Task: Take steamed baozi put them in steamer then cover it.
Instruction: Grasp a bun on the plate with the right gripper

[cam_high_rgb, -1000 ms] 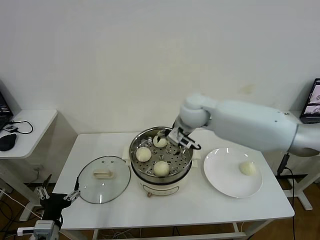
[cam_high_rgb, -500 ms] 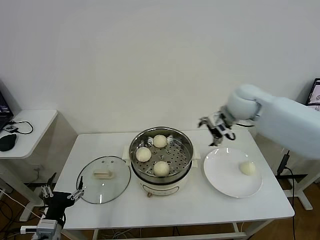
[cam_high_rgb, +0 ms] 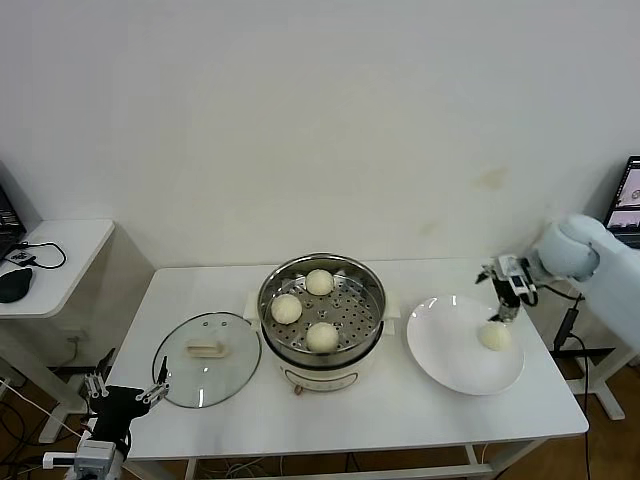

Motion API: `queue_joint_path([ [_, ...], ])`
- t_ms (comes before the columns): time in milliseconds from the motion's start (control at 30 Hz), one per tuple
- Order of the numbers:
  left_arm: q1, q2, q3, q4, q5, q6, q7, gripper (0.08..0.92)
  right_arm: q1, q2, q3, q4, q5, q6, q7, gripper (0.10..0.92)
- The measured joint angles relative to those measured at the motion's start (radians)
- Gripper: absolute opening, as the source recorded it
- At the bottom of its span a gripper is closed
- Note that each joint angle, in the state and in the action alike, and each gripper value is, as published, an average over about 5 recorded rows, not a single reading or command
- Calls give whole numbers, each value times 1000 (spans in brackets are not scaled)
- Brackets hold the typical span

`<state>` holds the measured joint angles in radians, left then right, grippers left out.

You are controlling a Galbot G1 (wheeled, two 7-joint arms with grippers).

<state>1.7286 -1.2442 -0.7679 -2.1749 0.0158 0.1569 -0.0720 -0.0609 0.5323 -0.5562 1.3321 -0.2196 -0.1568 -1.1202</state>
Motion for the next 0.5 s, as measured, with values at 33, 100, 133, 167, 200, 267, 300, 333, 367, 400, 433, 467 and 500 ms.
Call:
queue_joint_path([
  [33, 1, -1, -1, 0, 0, 0, 0, 823, -21, 2, 18, -12, -11, 3, 2, 823],
  [100, 3, -2, -3, -1, 0, 0, 0, 823, -62, 10, 52, -38, -35, 9, 8, 823],
  [133, 4, -2, -4, -2, 0, 0, 0, 823, -81, 16, 67, -51, -47, 12, 10, 823],
  [167, 5, -2, -6, -2, 0, 0, 0, 823, -99, 22, 82, -64, -59, 16, 13, 823],
  [200, 6, -2, -7, -2, 0, 0, 0, 823, -116, 28, 96, -77, -70, 19, 16, 823],
  [267, 7, -3, -10, -3, 0, 0, 0, 823, -142, 42, 120, -102, -90, 26, 21, 823],
  [300, 8, -4, -11, -3, 0, 0, 0, 823, -153, 50, 131, -114, -100, 29, 24, 823],
  [333, 8, -4, -12, -3, 0, 0, 0, 823, -162, 58, 140, -126, -108, 32, 27, 823],
  [367, 9, -5, -13, -3, 0, 0, 0, 823, -169, 66, 148, -139, -117, 34, 31, 823],
  [400, 9, -6, -13, -3, 1, 0, 0, 823, -176, 74, 156, -151, -125, 37, 34, 823],
  [433, 9, -8, -13, -3, 1, 0, 0, 823, -181, 83, 162, -164, -132, 39, 37, 823],
  [467, 9, -9, -13, -3, 1, 0, 0, 823, -186, 92, 168, -176, -139, 41, 40, 823],
  [500, 9, -10, -13, -3, 1, 0, 0, 823, -190, 101, 173, -188, -146, 43, 43, 823],
])
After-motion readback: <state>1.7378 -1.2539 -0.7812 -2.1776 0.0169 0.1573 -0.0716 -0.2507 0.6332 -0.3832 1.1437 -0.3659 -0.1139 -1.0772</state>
